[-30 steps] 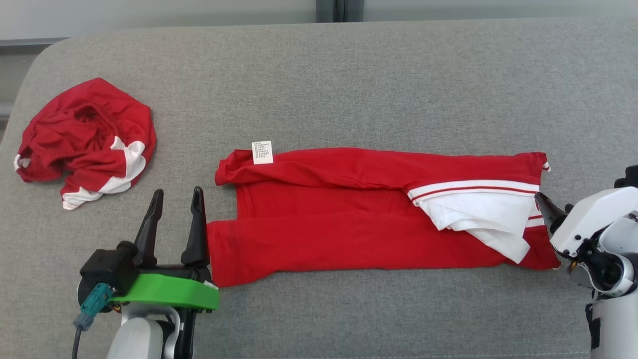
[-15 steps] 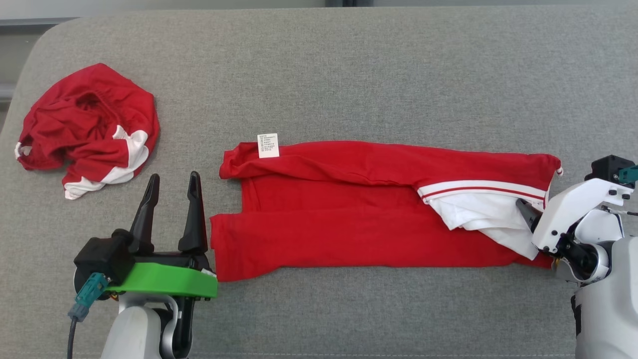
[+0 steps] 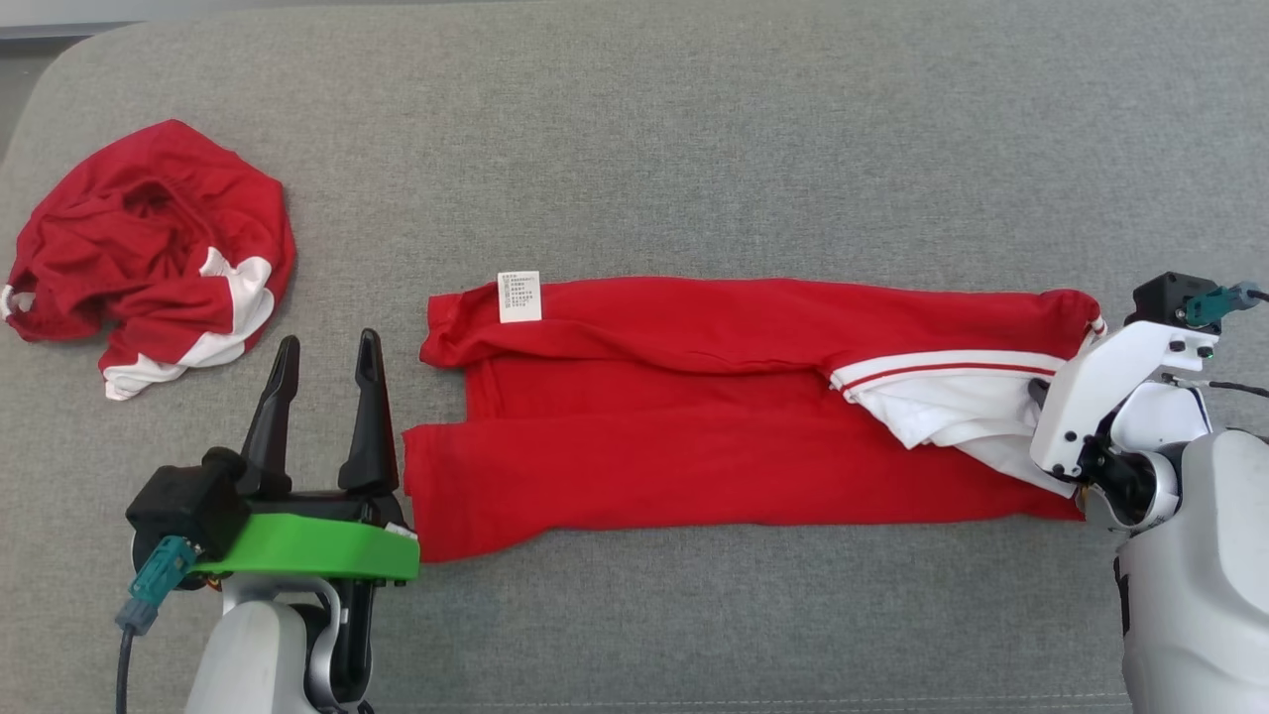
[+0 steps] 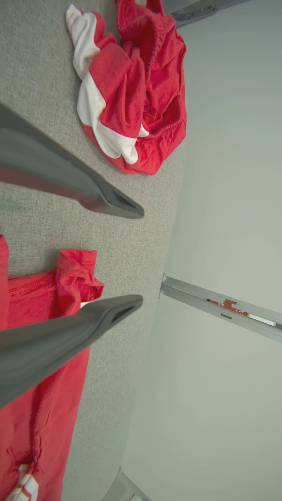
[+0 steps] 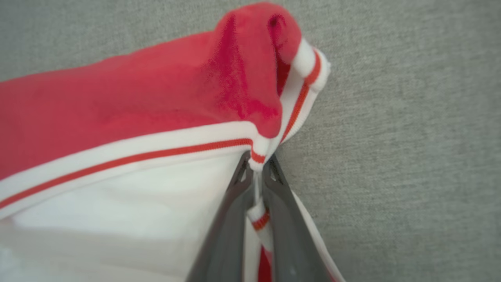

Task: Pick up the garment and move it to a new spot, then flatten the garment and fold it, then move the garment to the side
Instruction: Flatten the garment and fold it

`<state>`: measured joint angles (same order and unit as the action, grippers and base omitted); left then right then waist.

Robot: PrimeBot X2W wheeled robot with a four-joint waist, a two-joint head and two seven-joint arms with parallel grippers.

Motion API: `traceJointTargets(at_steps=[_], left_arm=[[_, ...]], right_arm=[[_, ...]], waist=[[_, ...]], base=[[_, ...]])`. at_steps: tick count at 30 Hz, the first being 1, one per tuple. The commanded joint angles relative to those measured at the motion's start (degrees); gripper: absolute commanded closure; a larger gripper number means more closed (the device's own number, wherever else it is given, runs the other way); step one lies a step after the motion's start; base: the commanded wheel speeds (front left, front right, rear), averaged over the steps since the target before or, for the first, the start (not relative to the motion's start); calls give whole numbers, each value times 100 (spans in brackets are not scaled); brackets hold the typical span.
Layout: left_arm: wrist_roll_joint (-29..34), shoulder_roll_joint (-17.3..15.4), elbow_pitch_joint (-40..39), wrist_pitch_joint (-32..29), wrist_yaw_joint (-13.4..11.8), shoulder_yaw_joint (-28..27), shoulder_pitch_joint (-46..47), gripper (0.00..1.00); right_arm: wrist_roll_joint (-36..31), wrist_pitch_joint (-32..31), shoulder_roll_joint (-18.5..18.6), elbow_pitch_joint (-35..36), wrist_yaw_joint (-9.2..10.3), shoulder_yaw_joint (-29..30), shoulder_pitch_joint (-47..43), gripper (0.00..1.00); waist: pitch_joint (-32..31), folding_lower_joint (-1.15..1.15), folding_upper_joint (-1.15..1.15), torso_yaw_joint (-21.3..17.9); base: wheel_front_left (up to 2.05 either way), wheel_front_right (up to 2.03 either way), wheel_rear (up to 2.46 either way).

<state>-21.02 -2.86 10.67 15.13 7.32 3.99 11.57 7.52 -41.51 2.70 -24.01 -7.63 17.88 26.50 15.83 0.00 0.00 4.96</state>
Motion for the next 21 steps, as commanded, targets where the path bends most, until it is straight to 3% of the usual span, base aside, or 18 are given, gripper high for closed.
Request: traceJointTargets(at_steps=[1,15,21], left_arm=[[17,-7,-32,0,-7,-32,81,0],[54,-9,-32,0,-25,-53,-25,0],[72,-8,38,0,-19,-38,-49,0]], right_arm=[[-155,49,69,-132,26,134,17,100],[-850,-130,904,612,18,1295,57,100],[-673,-435,787,1165,16,884,-101,100]], waist=[[-8,0,0,-61],[-250,0,0,-362],[-376,0,0,-371]], base=[[0,0,0],[0,0,0],[0,0,0]])
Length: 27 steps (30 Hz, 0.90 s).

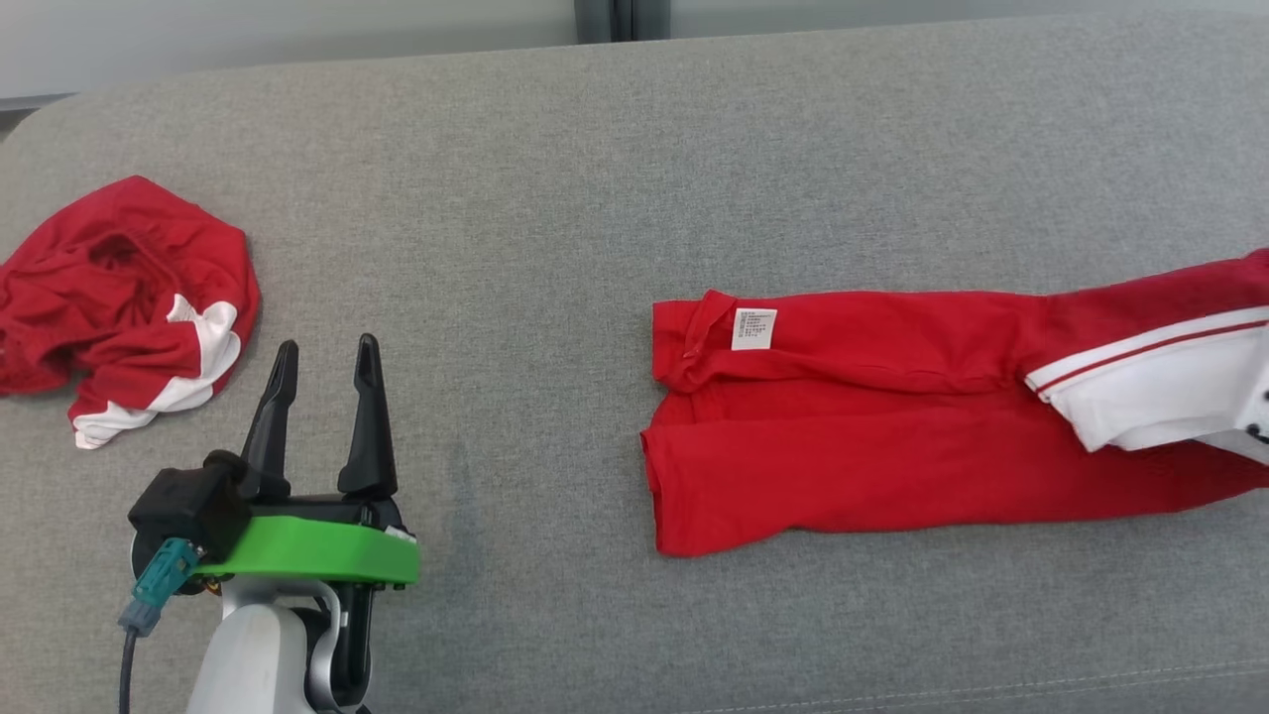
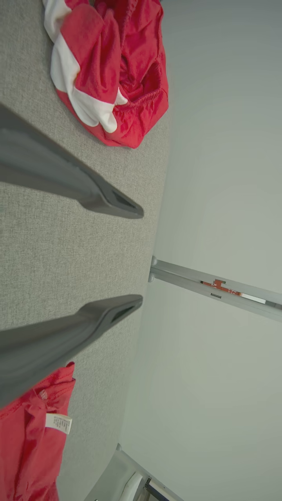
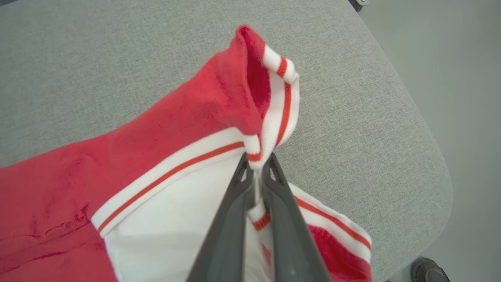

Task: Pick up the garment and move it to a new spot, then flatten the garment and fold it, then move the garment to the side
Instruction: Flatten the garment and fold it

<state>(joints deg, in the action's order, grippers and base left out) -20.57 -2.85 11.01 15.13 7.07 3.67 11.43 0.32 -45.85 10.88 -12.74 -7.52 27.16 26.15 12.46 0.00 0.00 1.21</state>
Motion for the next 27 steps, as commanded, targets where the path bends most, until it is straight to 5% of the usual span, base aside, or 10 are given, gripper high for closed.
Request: traceJointTargets(at_steps=[1,12,27], left_arm=[[22,-9,18,0,8,1,-43,0],[110,-9,187,1,28,137,-155,0],[-67,-11,353,0,29,435,-126,0]], right_arm=[[112,-25,-58,137,5,-192,-129,100],[972,-410,-599,876,3,-2241,-439,100],[1618,-100,-791,-641,2,-3489,263,100]], waist=[[-62,0,0,13],[-281,0,0,172],[-359,0,0,756]], base=[[0,0,0],[0,0,0],[0,0,0]])
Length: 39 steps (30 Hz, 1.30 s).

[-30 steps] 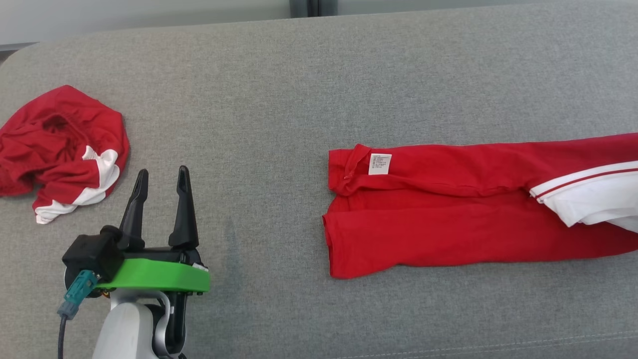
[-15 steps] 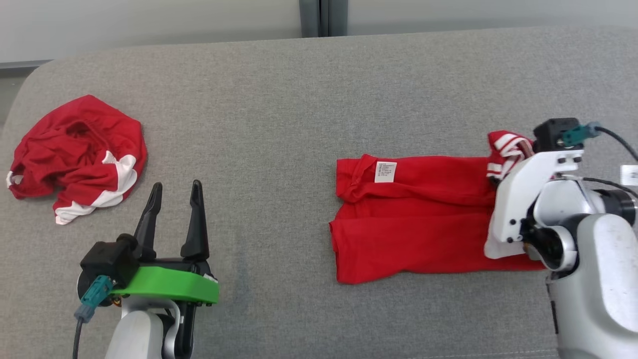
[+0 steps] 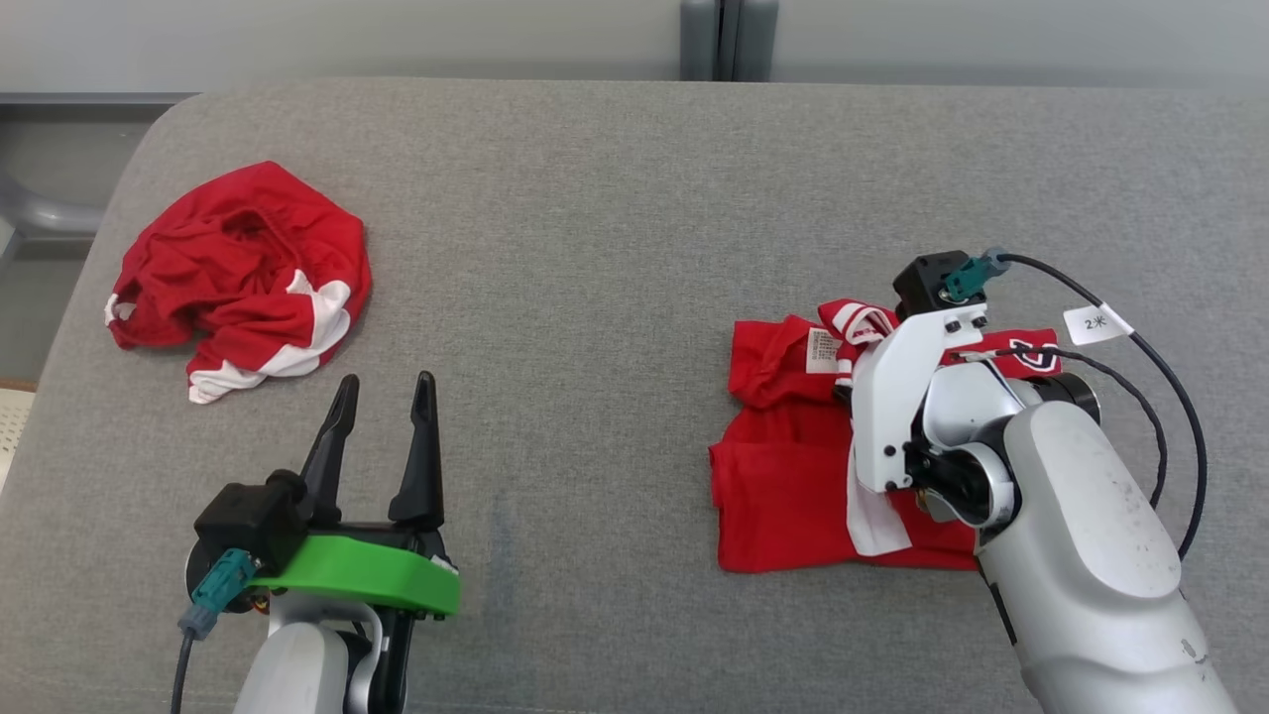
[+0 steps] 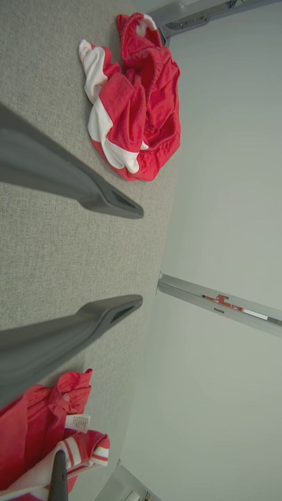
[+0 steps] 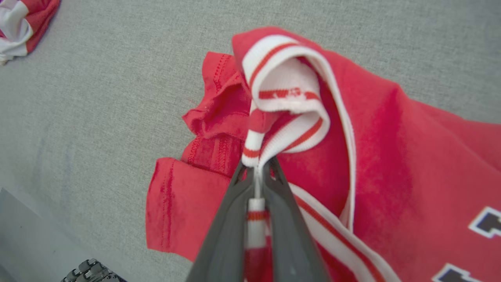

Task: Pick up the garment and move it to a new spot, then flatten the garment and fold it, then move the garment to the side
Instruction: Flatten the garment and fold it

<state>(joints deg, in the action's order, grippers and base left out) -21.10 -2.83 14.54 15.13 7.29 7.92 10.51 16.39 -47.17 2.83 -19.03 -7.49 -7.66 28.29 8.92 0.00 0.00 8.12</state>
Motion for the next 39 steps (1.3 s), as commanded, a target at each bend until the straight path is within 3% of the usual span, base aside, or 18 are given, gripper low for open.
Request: traceJointTargets(at_steps=[1,19,21,22,34,39], left_arm=[[-26,-13,5,0,7,23,-33,0],[-61,-13,26,0,-24,199,99,0],[-80,-13,24,0,-28,207,106,0],[-91,-12,24,0,-28,215,113,0],[8,-13,21,0,-36,60,117,0],[49,-12,17,0,-33,2,80,0]], right_arm=[[77,115,12,-134,-1,-54,117,100],[964,947,8,-1786,-2,-950,1001,100],[1029,1032,6,-1921,-2,-1013,1077,58],[1138,1094,8,-1966,-2,-1040,1104,0],[2587,1048,10,-1360,-2,-1916,1319,0],[2285,681,16,-1321,-2,-1849,1290,0]], waist=[[1,0,0,92],[125,0,0,342],[142,0,0,346],[154,0,0,350],[165,0,0,154],[115,0,0,-12]], base=[[0,0,0],[0,0,0],[0,0,0],[0,0,0],[0,0,0],[0,0,0]])
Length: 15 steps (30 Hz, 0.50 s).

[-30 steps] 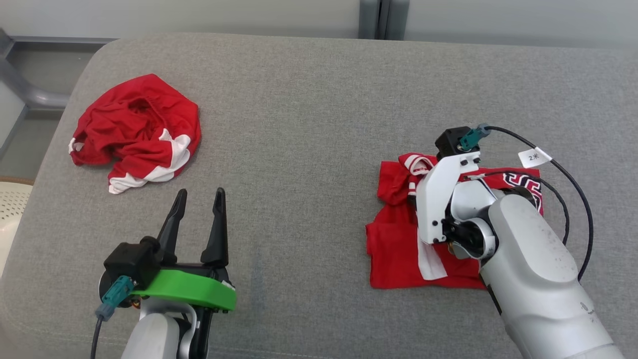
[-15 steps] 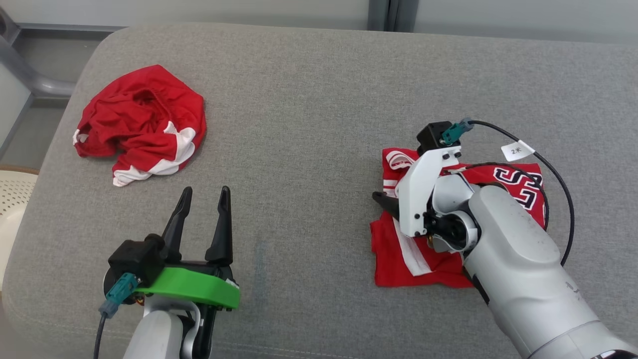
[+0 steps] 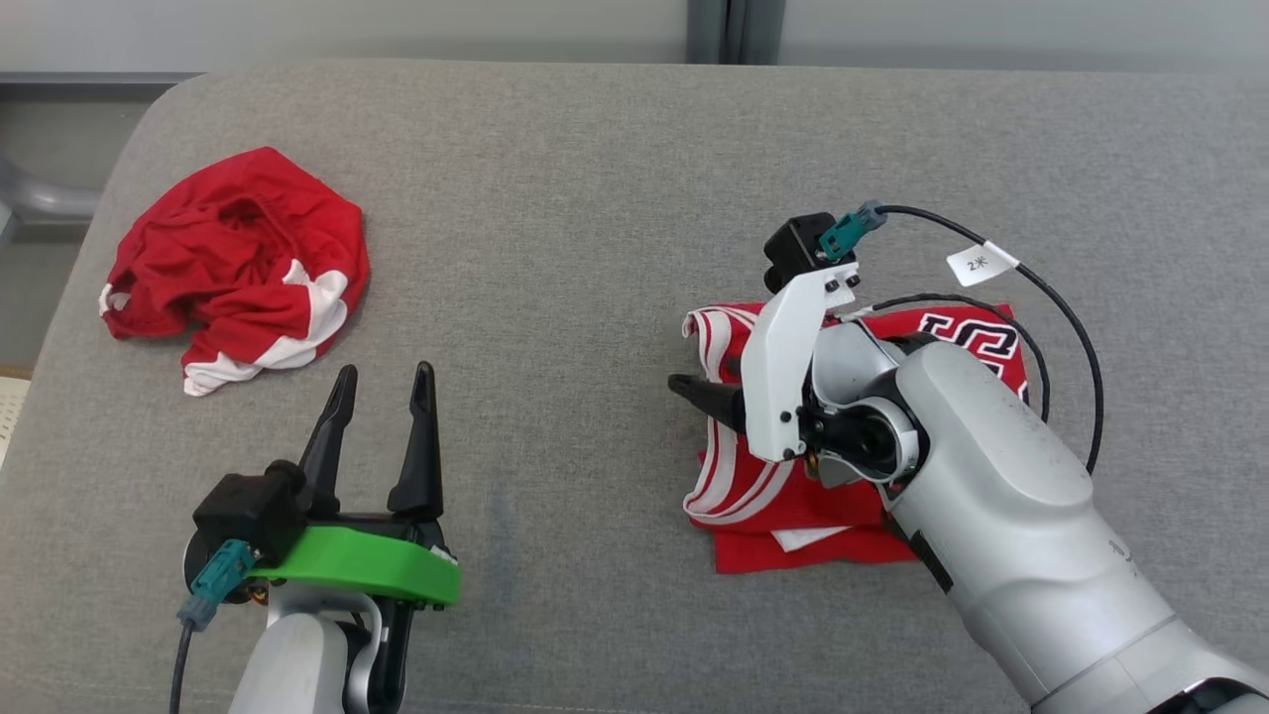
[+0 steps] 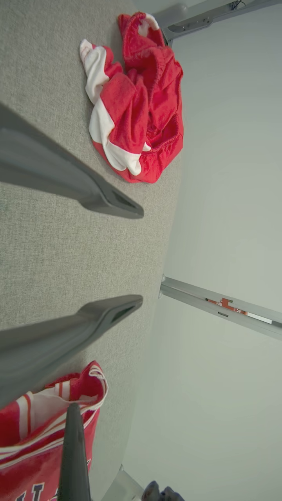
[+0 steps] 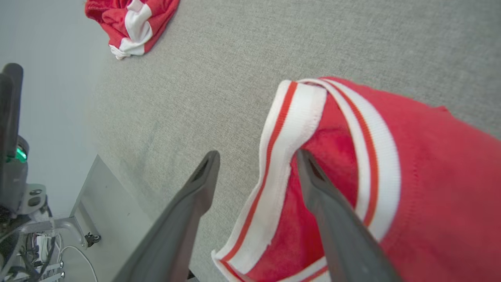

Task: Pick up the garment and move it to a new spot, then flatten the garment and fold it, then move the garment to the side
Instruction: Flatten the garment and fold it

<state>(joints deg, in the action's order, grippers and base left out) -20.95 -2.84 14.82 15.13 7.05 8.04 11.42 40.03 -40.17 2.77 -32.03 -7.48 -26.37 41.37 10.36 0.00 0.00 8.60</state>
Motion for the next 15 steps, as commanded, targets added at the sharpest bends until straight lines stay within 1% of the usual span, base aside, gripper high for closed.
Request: traceJointTargets(at_steps=[1,3,8,11,15], left_arm=[[28,-11,-14,0,-8,-6,-1,0],[-2,-11,-23,0,-5,24,20,0],[-29,-12,-32,0,0,49,58,0],[1,-12,-35,0,4,34,59,0],[39,-12,-23,0,7,-16,-17,0]], right_arm=[[-229,-97,39,-67,-3,68,-53,0],[-452,-201,39,-135,-3,156,-169,0],[-586,-328,17,-34,-3,391,-384,0],[-472,-296,15,267,-3,418,-517,0],[-248,-284,18,939,-3,439,-787,0]], waist=[[-31,0,0,-82],[-29,0,0,-109],[-4,0,0,-159],[-16,0,0,-174],[-79,0,0,-210]], base=[[0,0,0],[0,0,0],[0,0,0],[0,0,0],[0,0,0]])
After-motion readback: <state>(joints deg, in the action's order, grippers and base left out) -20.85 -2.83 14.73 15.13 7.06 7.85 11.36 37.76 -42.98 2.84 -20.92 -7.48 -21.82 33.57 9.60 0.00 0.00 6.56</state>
